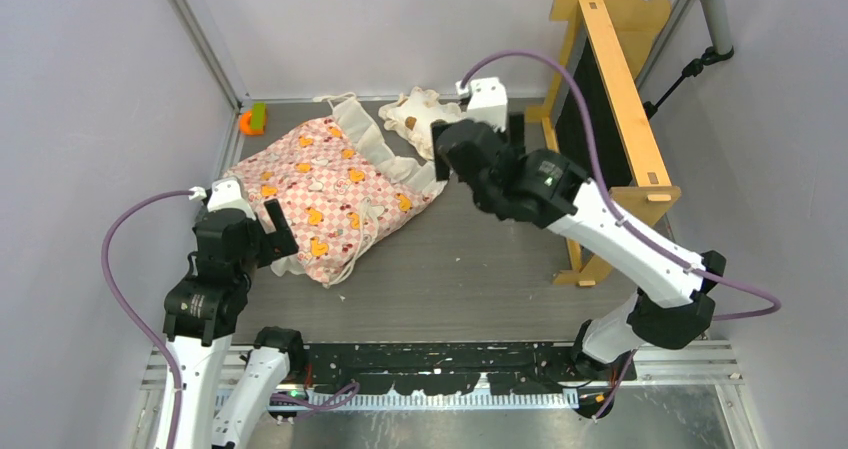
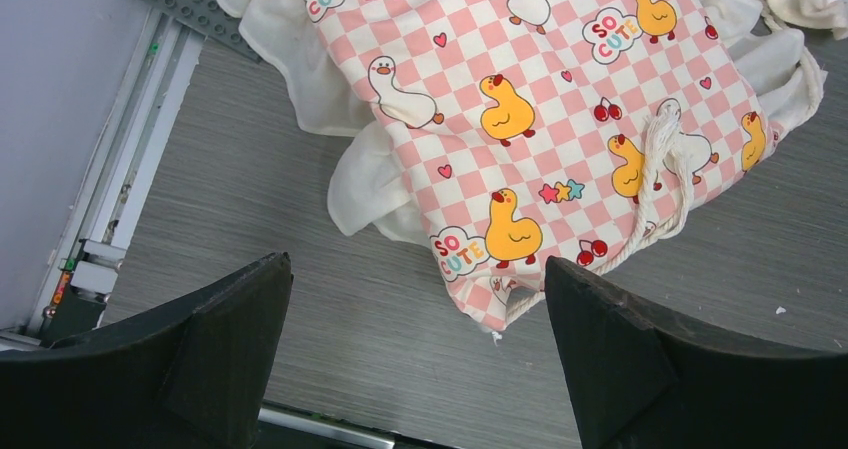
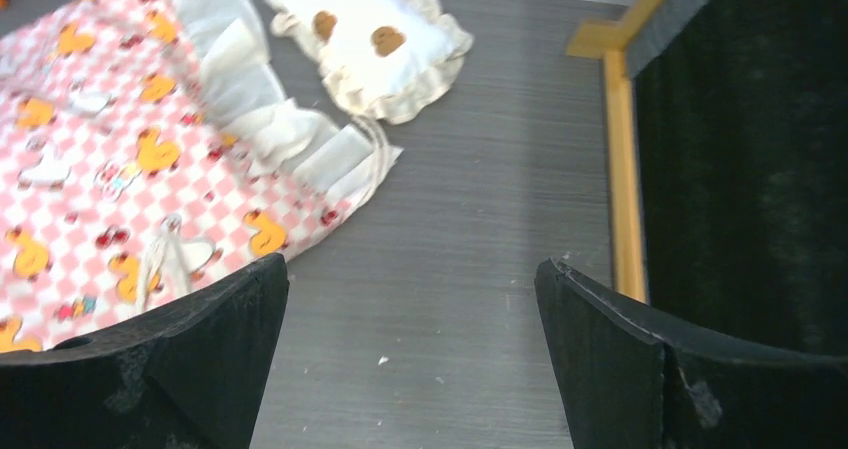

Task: Set up the pet bed
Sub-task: Pick up the pillow at the center of the board.

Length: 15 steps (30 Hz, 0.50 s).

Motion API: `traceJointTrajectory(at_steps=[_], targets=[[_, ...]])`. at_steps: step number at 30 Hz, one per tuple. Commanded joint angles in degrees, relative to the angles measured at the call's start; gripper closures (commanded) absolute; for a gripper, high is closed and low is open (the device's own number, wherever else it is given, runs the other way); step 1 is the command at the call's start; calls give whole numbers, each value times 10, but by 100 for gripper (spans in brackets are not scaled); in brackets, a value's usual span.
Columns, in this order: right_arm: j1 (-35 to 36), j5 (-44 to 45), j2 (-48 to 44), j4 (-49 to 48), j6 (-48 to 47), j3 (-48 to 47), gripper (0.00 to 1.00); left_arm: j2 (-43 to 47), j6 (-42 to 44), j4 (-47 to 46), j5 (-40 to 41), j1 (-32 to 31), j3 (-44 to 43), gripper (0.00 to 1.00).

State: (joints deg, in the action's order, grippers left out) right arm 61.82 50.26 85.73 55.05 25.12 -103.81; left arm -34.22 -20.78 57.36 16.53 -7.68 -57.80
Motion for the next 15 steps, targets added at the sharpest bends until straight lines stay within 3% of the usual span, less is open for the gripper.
traceJointTrajectory(at_steps=[1,11,15], targets=[[-52,-42,-14,80,-17,-80,3,3,-4,-18,7,6,1,0],[-181,-18,59,192,-93,-347,1,-1,-1,-20,-1,5,2,0],[-254,7,57,193,-117,-361,1,-6,-1,-21,-6,5,2,0]])
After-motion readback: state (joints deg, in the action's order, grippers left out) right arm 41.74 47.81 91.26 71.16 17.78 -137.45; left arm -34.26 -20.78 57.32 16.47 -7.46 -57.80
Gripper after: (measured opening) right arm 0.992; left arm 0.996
